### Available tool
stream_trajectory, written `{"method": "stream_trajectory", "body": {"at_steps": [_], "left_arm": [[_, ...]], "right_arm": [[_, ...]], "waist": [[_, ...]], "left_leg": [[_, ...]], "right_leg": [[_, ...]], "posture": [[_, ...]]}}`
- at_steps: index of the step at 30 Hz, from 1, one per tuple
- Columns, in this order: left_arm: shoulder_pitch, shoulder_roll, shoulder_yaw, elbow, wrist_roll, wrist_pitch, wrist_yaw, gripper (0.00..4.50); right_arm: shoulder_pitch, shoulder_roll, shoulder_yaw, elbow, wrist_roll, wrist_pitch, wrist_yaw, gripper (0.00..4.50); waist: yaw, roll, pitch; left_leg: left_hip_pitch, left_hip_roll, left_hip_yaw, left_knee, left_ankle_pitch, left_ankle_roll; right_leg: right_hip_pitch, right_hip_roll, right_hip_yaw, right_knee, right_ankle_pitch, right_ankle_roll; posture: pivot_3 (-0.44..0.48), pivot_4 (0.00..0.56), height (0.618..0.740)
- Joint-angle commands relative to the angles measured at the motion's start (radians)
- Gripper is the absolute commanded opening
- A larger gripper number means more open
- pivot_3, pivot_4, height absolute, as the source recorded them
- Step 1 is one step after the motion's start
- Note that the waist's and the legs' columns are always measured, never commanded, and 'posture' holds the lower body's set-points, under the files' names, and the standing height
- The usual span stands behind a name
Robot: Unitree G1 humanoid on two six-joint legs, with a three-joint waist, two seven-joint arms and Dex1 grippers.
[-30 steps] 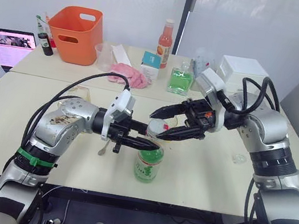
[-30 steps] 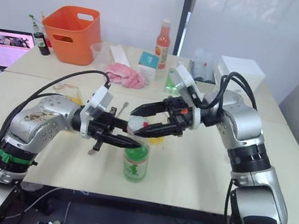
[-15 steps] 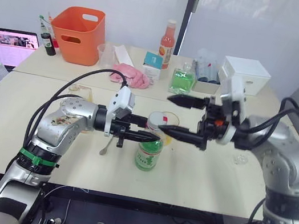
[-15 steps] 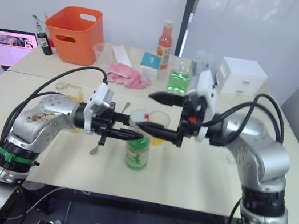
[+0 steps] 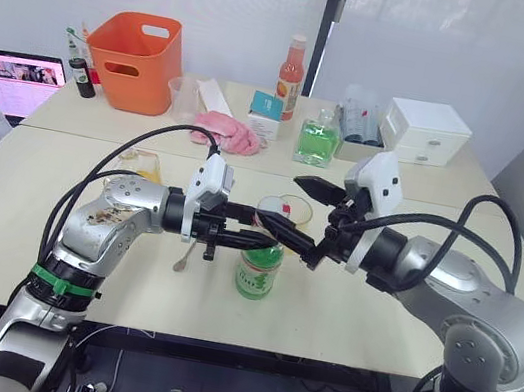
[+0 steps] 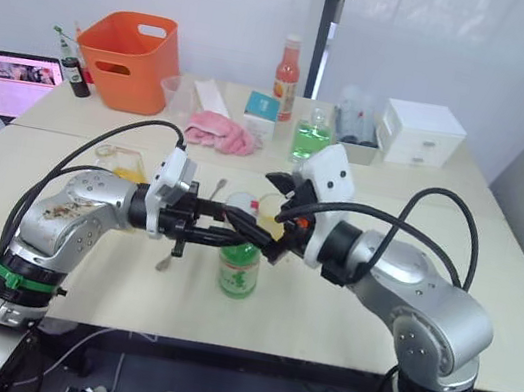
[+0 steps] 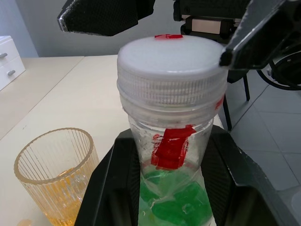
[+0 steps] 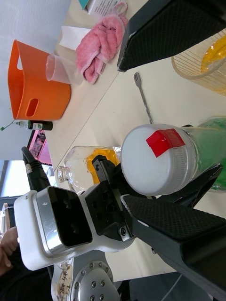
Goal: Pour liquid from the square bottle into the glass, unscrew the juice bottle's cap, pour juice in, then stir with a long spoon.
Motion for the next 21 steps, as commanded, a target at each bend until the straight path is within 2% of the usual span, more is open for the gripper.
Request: {"method": "stream_trajectory", "body": {"at_steps": [1, 3, 4, 12, 16, 19, 21], "left_arm": [[-0.007, 0.000, 0.015, -0.039, -0.015, -0.015, -0.010, 1.35], [-0.006, 0.000, 0.015, -0.038, -0.015, -0.015, -0.011, 1.35], [-0.007, 0.000, 0.014, -0.037, -0.015, -0.016, -0.012, 1.35], [-0.006, -0.001, 0.013, -0.037, -0.016, -0.014, -0.014, 1.35], [-0.005, -0.001, 0.013, -0.037, -0.016, -0.014, -0.014, 1.35], [-0.002, 0.001, 0.012, -0.041, -0.016, -0.014, -0.015, 1.35], [0.000, 0.006, 0.012, -0.043, -0.024, -0.009, -0.028, 1.35]], "right_arm": [[-0.003, -0.011, -0.009, -0.031, 0.019, 0.007, -0.019, 4.44], [-0.004, -0.013, -0.008, -0.032, 0.025, 0.009, -0.025, 4.44], [-0.005, -0.010, -0.007, -0.034, 0.033, 0.010, -0.026, 4.20], [-0.006, -0.009, 0.003, -0.034, 0.049, 0.006, -0.047, 1.71], [-0.006, -0.010, 0.005, -0.031, 0.056, -0.001, -0.047, 1.64], [-0.013, -0.023, 0.009, -0.015, 0.059, -0.035, 0.007, 1.64], [-0.035, -0.075, 0.031, 0.053, 0.061, -0.104, 0.188, 1.64]], "waist": [[0.000, 0.000, 0.000], [0.000, 0.000, 0.000], [-0.001, 0.000, 0.000], [-0.002, 0.000, 0.000], [-0.002, 0.000, 0.000], [-0.002, 0.000, 0.000], [-0.002, 0.000, 0.000]], "left_leg": [[0.000, 0.000, 0.000, 0.000, 0.000, 0.000], [0.000, 0.000, 0.000, 0.000, 0.000, 0.000], [0.000, 0.000, 0.000, 0.000, 0.000, 0.000], [0.000, 0.000, 0.000, 0.000, 0.000, 0.000], [0.000, 0.000, 0.000, 0.000, 0.000, 0.000], [0.000, 0.000, 0.000, 0.000, 0.000, 0.000], [0.000, 0.000, 0.000, 0.000, 0.000, 0.000]], "right_leg": [[0.000, 0.000, 0.000, 0.000, 0.000, 0.000], [0.000, 0.000, 0.000, 0.000, 0.000, 0.000], [0.000, 0.000, 0.000, 0.000, 0.000, 0.000], [0.000, 0.000, 0.000, 0.000, 0.000, 0.000], [0.000, 0.000, 0.000, 0.000, 0.000, 0.000], [0.000, 0.000, 0.000, 0.000, 0.000, 0.000], [0.000, 0.000, 0.000, -0.001, 0.000, 0.000]], "posture": [[0.000, 0.150, 0.715], [0.000, 0.150, 0.715], [0.000, 0.150, 0.715], [0.000, 0.150, 0.715], [0.000, 0.150, 0.715], [0.000, 0.150, 0.715], [0.000, 0.150, 0.715]]}}
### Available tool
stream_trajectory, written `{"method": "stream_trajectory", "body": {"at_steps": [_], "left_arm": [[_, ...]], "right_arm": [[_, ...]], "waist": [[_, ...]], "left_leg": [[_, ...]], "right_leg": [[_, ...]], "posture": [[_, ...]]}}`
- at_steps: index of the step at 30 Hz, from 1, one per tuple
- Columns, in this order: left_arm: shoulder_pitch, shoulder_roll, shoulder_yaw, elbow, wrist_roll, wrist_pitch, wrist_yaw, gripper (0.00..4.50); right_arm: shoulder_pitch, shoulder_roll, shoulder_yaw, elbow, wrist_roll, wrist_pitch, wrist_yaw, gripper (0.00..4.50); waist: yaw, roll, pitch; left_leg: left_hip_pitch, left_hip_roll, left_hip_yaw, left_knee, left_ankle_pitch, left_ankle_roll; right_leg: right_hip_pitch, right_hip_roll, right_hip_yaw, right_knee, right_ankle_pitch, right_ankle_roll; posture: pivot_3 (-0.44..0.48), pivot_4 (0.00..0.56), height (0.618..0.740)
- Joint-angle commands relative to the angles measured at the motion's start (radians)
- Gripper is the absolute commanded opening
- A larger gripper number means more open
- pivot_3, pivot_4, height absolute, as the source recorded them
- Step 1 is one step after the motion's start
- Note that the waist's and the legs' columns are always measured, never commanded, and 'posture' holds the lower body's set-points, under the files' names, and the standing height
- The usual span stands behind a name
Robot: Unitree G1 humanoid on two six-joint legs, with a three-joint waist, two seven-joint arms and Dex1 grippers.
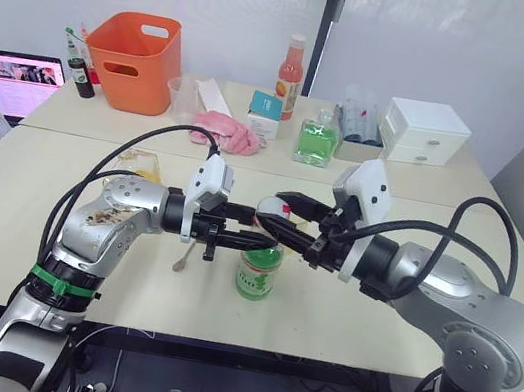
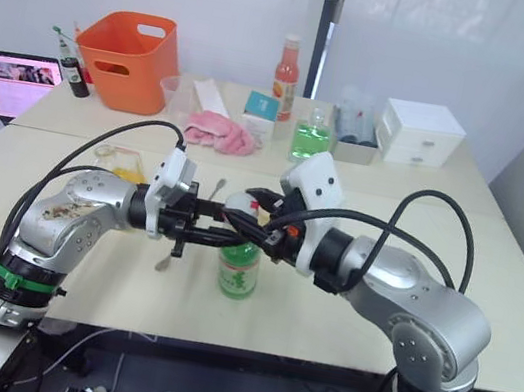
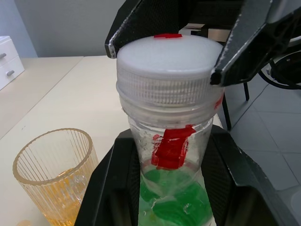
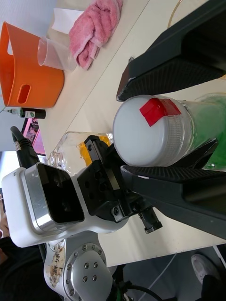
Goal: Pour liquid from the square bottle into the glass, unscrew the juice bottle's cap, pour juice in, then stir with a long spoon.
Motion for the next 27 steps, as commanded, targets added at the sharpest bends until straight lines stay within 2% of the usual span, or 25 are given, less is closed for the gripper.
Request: {"method": "stream_trajectory", "body": {"at_steps": [1, 4, 7, 10, 13, 15, 20, 21, 24, 27], "left_arm": [[-0.001, 0.007, 0.011, -0.043, -0.029, -0.008, -0.036, 1.35], [-0.002, 0.006, 0.008, -0.029, -0.024, -0.016, -0.052, 1.35], [-0.006, 0.003, 0.009, -0.022, -0.017, -0.020, -0.060, 1.35], [-0.011, 0.000, 0.011, -0.021, -0.014, -0.021, -0.061, 1.35], [-0.010, -0.002, 0.013, -0.022, -0.009, -0.024, -0.058, 1.35], [-0.009, -0.002, 0.016, -0.026, -0.009, -0.023, -0.055, 1.35], [-0.010, -0.001, 0.029, -0.019, -0.011, -0.017, -0.043, 1.35], [-0.010, 0.001, 0.030, -0.016, -0.009, -0.019, -0.042, 1.35], [-0.009, 0.001, 0.029, -0.012, -0.003, -0.025, -0.035, 1.35], [-0.009, -0.004, 0.026, -0.015, 0.000, -0.027, -0.023, 1.35]], "right_arm": [[-0.049, -0.086, 0.022, 0.103, 0.002, -0.142, 0.293, 1.64], [-0.112, -0.162, 0.110, 0.283, -0.034, -0.263, 0.626, 1.64], [-0.279, -0.153, 0.233, 0.585, -0.122, -0.384, 0.953, 1.64], [-0.414, -0.111, 0.292, 0.817, -0.196, -0.466, 1.144, 1.64], [-0.488, -0.084, 0.308, 0.926, -0.247, -0.510, 1.235, 1.64], [-0.500, -0.081, 0.303, 0.931, -0.256, -0.515, 1.248, 2.68], [-0.479, -0.076, 0.219, 0.843, -0.201, -0.445, 1.180, 4.31], [-0.464, -0.074, 0.180, 0.802, -0.173, -0.422, 1.135, 4.47], [-0.399, -0.080, 0.060, 0.639, -0.099, -0.332, 0.962, 4.47], [-0.286, -0.102, -0.005, 0.387, -0.078, -0.230, 0.739, 4.47]], "waist": [[0.000, 0.000, 0.000], [-0.003, 0.000, 0.000], [-0.011, 0.000, 0.000], [-0.016, 0.000, 0.000], [-0.014, 0.000, 0.000], [-0.008, 0.000, 0.000], [-0.005, 0.000, 0.000], [-0.005, 0.000, 0.000], [-0.003, 0.000, 0.000], [0.000, 0.000, 0.000]], "left_leg": [[0.000, 0.000, 0.000, 0.000, 0.000, 0.000], [0.001, 0.000, 0.001, 0.000, 0.000, 0.000], [0.001, 0.001, 0.004, 0.000, 0.000, 0.000], [0.001, 0.002, 0.006, 0.000, 0.000, 0.000], [0.000, 0.002, 0.006, -0.001, 0.000, 0.000], [-0.001, 0.002, 0.005, -0.001, 0.000, 0.000], [-0.002, 0.001, 0.004, 0.000, 0.000, 0.000], [-0.002, 0.001, 0.003, 0.001, 0.000, 0.000], [-0.002, 0.001, 0.000, 0.000, 0.000, 0.000], [-0.002, 0.001, -0.002, 0.000, 0.000, 0.000]], "right_leg": [[0.000, 0.000, 0.000, 0.000, 0.000, 0.000], [0.001, 0.000, 0.000, -0.001, 0.000, 0.000], [0.001, 0.002, 0.000, -0.001, 0.000, 0.000], [0.001, 0.003, 0.000, -0.001, 0.000, 0.000], [0.000, 0.003, 0.000, -0.001, 0.000, 0.000], [0.000, 0.003, 0.000, 0.000, 0.000, 0.000], [-0.001, 0.002, 0.000, 0.001, 0.000, 0.000], [-0.001, 0.002, 0.000, 0.001, 0.000, 0.000], [-0.001, 0.002, 0.000, 0.001, 0.000, 0.000], [-0.001, 0.001, -0.001, 0.001, 0.000, 0.000]], "posture": [[0.000, 0.150, 0.715], [0.000, 0.150, 0.715], [0.000, 0.150, 0.715], [0.000, 0.150, 0.715], [0.000, 0.150, 0.715], [0.000, 0.150, 0.715], [0.000, 0.150, 0.715], [0.000, 0.150, 0.715], [0.000, 0.150, 0.715], [0.000, 0.150, 0.715]]}}
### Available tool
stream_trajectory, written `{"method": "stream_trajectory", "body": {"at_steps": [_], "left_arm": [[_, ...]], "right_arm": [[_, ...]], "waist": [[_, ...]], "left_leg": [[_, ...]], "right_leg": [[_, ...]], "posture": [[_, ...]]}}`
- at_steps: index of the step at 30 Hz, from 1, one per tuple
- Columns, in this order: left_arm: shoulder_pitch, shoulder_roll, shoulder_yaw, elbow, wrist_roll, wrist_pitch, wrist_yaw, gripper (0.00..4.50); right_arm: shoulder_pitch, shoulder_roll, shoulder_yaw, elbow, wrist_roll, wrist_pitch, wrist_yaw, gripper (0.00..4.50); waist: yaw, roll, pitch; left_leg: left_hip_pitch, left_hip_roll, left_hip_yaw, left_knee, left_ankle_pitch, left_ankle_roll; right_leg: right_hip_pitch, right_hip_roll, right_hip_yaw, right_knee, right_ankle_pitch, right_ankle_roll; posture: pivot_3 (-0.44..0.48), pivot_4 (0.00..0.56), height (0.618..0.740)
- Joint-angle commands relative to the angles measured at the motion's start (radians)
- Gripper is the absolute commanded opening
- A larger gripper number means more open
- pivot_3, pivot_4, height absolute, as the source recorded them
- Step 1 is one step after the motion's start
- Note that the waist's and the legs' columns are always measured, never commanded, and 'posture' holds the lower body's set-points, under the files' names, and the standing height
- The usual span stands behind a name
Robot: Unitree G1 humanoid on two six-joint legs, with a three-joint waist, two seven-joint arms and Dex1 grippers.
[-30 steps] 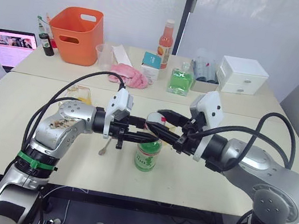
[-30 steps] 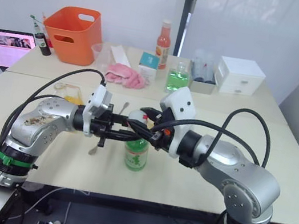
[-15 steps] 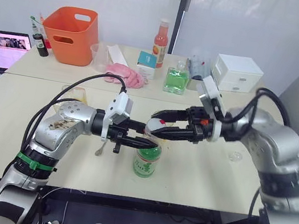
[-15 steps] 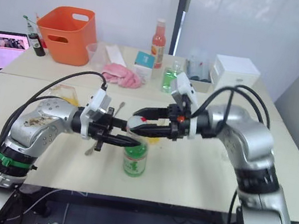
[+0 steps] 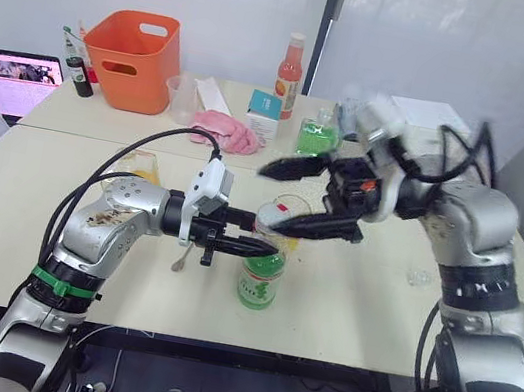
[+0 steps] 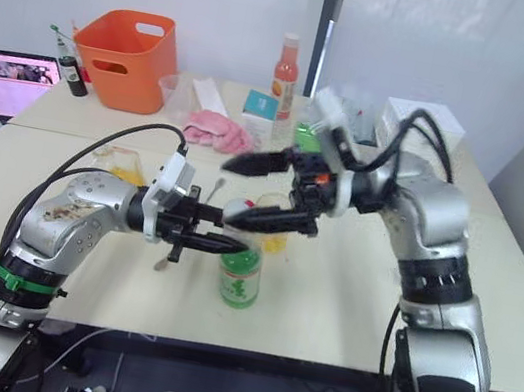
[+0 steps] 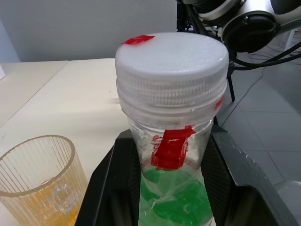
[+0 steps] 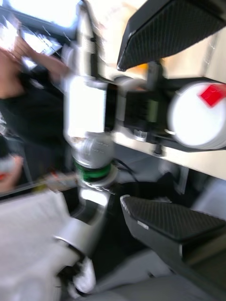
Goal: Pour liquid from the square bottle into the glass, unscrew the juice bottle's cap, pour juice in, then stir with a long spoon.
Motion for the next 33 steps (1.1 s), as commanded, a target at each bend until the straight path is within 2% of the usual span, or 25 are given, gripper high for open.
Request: {"method": "stream_trajectory", "body": {"at_steps": [1, 6, 9, 13, 20, 24, 29, 33], "left_arm": [[-0.011, 0.003, 0.026, -0.016, 0.004, -0.022, 0.022, 1.35], [-0.015, -0.003, 0.028, -0.004, 0.008, -0.029, 0.036, 1.35], [-0.014, 0.000, 0.028, -0.010, 0.004, -0.023, 0.038, 1.35], [-0.010, 0.004, 0.025, 0.000, 0.002, -0.023, 0.029, 1.35], [-0.029, -0.008, 0.019, 0.020, 0.003, -0.026, 0.027, 1.35], [-0.027, -0.009, 0.019, 0.022, 0.004, -0.030, 0.024, 1.35], [-0.025, -0.004, 0.026, 0.011, -0.006, -0.017, 0.029, 1.35], [-0.024, 0.000, 0.026, 0.014, -0.004, -0.020, 0.028, 1.35]], "right_arm": [[0.088, -0.019, -0.083, -0.270, 0.052, 0.115, -0.236, 4.47], [0.192, 0.037, -0.097, -0.504, 0.017, 0.262, -0.619, 4.47], [0.216, 0.075, -0.087, -0.559, 0.019, 0.326, -0.755, 4.47], [0.239, 0.075, -0.094, -0.582, 0.022, 0.389, -0.852, 4.47], [0.252, 0.057, -0.097, -0.580, 0.047, 0.408, -0.884, 4.47], [0.246, 0.071, -0.112, -0.564, 0.058, 0.400, -0.904, 3.37], [0.230, 0.068, -0.117, -0.520, 0.069, 0.371, -0.889, 1.69], [0.179, 0.025, -0.074, -0.390, 0.055, 0.264, -0.716, 1.66]], "waist": [[0.002, 0.000, 0.000], [-0.002, 0.000, 0.000], [-0.002, 0.000, 0.000], [-0.001, 0.000, 0.000], [-0.004, 0.000, 0.000], [-0.004, 0.000, 0.000], [-0.005, 0.000, 0.000], [-0.010, 0.000, 0.000]], "left_leg": [[0.000, 0.000, 0.000, 0.000, 0.000, 0.000], [0.002, 0.000, 0.000, 0.000, 0.000, 0.000], [0.002, -0.001, 0.001, 0.000, 0.000, -0.001], [0.002, -0.001, 0.000, 0.000, 0.000, -0.001], [0.002, -0.001, 0.000, 0.000, 0.000, 0.000], [0.002, -0.001, 0.000, 0.000, 0.000, 0.000], [0.002, -0.001, 0.000, 0.000, 0.000, 0.000], [0.002, -0.001, 0.000, 0.000, 0.000, 0.000]], "right_leg": [[0.000, 0.000, 0.000, 0.000, 0.000, 0.000], [0.000, -0.001, 0.001, 0.000, 0.000, 0.000], [0.001, -0.001, 0.001, 0.000, 0.000, 0.000], [0.001, -0.001, 0.000, 0.000, 0.000, 0.000], [0.001, 0.000, 0.000, 0.000, 0.000, 0.000], [0.001, 0.000, 0.000, -0.001, 0.000, 0.000], [0.001, 0.000, 0.000, -0.001, 0.000, 0.000], [0.001, 0.000, 0.000, -0.001, 0.000, 0.000]], "posture": [[0.000, 0.150, 0.715], [0.000, 0.150, 0.715], [0.000, 0.150, 0.715], [0.000, 0.150, 0.715], [0.000, 0.150, 0.715], [0.000, 0.150, 0.715], [0.000, 0.150, 0.715], [0.000, 0.150, 0.715]]}}
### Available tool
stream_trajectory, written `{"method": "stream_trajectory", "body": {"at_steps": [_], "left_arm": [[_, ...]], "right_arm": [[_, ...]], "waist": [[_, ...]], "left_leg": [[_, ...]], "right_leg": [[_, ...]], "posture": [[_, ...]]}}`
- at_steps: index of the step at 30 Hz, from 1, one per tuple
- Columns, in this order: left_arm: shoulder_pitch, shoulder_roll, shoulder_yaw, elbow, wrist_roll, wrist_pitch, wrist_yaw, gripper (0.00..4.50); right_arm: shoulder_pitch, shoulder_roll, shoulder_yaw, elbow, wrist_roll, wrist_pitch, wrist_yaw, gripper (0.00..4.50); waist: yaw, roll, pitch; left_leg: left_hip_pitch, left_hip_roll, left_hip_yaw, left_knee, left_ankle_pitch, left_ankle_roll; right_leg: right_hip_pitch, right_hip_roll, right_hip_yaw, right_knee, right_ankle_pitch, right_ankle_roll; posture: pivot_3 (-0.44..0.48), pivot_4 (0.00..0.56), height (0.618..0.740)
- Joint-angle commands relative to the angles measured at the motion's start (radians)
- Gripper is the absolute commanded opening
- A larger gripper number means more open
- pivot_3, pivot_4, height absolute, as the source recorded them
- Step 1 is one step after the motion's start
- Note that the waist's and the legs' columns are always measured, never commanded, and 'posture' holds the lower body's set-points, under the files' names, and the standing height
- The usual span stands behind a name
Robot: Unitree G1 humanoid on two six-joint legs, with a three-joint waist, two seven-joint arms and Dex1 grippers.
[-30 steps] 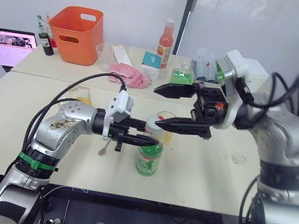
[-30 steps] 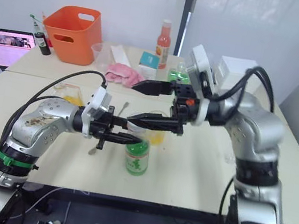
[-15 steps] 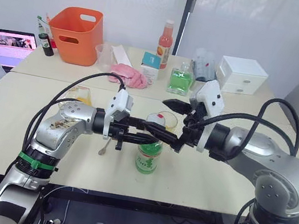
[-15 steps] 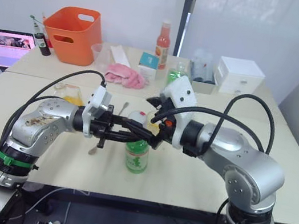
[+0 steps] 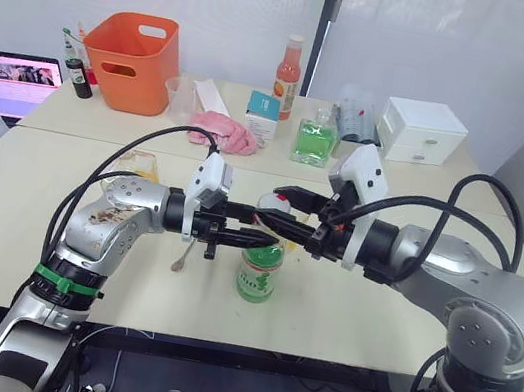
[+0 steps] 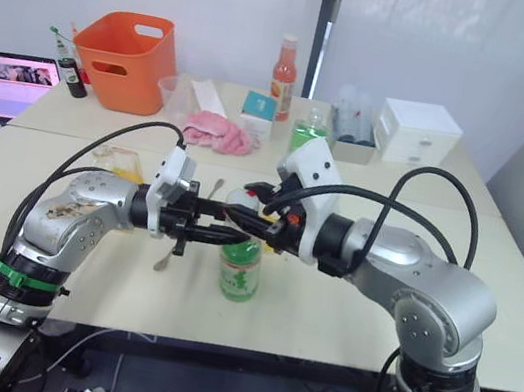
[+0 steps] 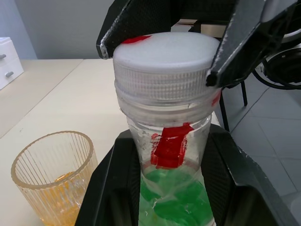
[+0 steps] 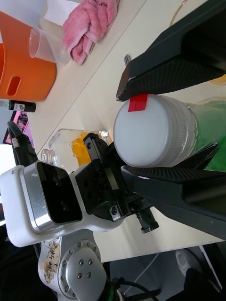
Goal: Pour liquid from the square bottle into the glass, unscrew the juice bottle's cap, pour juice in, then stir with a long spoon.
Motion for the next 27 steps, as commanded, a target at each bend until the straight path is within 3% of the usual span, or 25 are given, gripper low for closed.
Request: {"method": "stream_trajectory", "body": {"at_steps": [1, 7, 11, 16, 18, 23, 27], "left_arm": [[-0.012, 0.010, 0.017, -0.020, -0.005, -0.023, -0.019, 1.35], [-0.007, 0.023, 0.007, -0.013, 0.001, -0.033, -0.058, 1.35], [-0.009, 0.026, 0.003, -0.018, 0.002, -0.035, -0.078, 1.35], [-0.008, 0.026, 0.007, -0.028, 0.006, -0.037, -0.073, 1.35], [-0.005, 0.028, 0.011, -0.029, 0.007, -0.038, -0.068, 1.35], [0.006, 0.032, 0.018, -0.039, 0.006, -0.036, -0.059, 1.35], [0.018, 0.035, 0.020, -0.052, 0.004, -0.034, -0.054, 1.35]], "right_arm": [[-0.070, -0.049, -0.002, 0.128, -0.036, -0.141, 0.165, 1.66], [-0.227, -0.117, 0.211, 0.486, -0.089, -0.417, 0.889, 1.66], [-0.380, -0.064, 0.334, 0.767, -0.199, -0.562, 1.123, 1.66], [-0.463, -0.068, 0.391, 0.883, -0.169, -0.639, 1.141, 1.66], [-0.460, -0.074, 0.387, 0.874, -0.161, -0.643, 1.141, 2.68], [-0.409, -0.076, 0.274, 0.780, -0.137, -0.576, 1.091, 4.30], [-0.288, -0.092, 0.104, 0.529, -0.074, -0.454, 0.821, 4.46]], "waist": [[-0.003, 0.000, 0.000], [-0.004, 0.000, 0.000], [-0.008, 0.000, 0.000], [0.000, 0.000, 0.000], [0.002, 0.000, 0.000], [0.002, 0.000, 0.000], [0.005, 0.000, 0.000]], "left_leg": [[0.000, 0.000, 0.000, 0.000, 0.000, 0.000], [0.000, 0.000, 0.004, -0.001, 0.000, 0.000], [0.000, 0.001, 0.007, -0.001, 0.000, 0.000], [-0.001, 0.001, 0.007, -0.001, 0.000, 0.000], [-0.001, 0.001, 0.006, -0.001, 0.000, 0.000], [-0.001, 0.001, 0.005, -0.001, 0.000, 0.000], [-0.001, 0.001, 0.001, -0.001, 0.000, 0.000]], "right_leg": [[0.000, 0.000, 0.000, 0.000, 0.000, 0.000], [0.000, 0.001, 0.000, -0.002, 0.000, 0.000], [-0.001, 0.002, 0.000, -0.002, 0.000, 0.000], [-0.001, 0.001, 0.000, -0.001, 0.000, 0.000], [-0.001, 0.000, 0.000, -0.001, 0.000, 0.000], [-0.001, 0.000, 0.000, 0.000, 0.000, 0.000], [-0.001, 0.000, 0.000, 0.001, 0.000, 0.000]], "posture": [[0.000, 0.150, 0.715], [0.000, 0.150, 0.715], [0.000, 0.150, 0.715], [0.000, 0.150, 0.715], [0.000, 0.150, 0.715], [0.000, 0.150, 0.715], [0.000, 0.150, 0.715]]}}
